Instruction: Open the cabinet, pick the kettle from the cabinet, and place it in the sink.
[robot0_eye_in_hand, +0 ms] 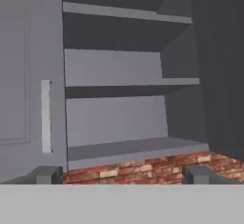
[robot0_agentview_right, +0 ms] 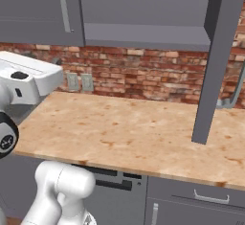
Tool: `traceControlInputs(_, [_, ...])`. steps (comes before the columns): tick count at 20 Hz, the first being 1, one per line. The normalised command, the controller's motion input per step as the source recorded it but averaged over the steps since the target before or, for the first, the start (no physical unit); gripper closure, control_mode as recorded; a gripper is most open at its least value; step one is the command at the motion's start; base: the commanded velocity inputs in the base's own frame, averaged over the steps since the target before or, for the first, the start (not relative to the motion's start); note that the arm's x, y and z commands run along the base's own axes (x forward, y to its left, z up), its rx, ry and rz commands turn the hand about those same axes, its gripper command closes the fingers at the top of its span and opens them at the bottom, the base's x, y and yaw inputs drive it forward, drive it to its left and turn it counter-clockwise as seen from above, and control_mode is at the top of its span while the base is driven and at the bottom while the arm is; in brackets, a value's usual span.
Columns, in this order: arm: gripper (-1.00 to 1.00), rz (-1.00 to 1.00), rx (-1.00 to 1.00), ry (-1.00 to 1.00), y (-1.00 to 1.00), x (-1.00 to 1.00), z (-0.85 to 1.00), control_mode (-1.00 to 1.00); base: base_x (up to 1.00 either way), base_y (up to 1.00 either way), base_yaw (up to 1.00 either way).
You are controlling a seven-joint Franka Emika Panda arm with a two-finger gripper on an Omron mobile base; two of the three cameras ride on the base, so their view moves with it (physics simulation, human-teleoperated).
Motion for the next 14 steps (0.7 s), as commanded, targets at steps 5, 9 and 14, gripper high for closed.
traceControlInputs(5, [-1.00, 0.01, 0.00, 0.11, 0.46, 0.14, 0.14, -1.00, 0.00, 0.00, 0.00])
traceControlInputs(9, [-1.00, 0.10, 0.00, 0.03, 0.40, 0.15, 0.09, -1.00, 0.00, 0.00, 0.00])
traceControlInputs(14, [-1.00, 0.33, 0.00, 0.02, 0.21, 0.28, 0.01, -1.00, 0.00, 0.00, 0.00])
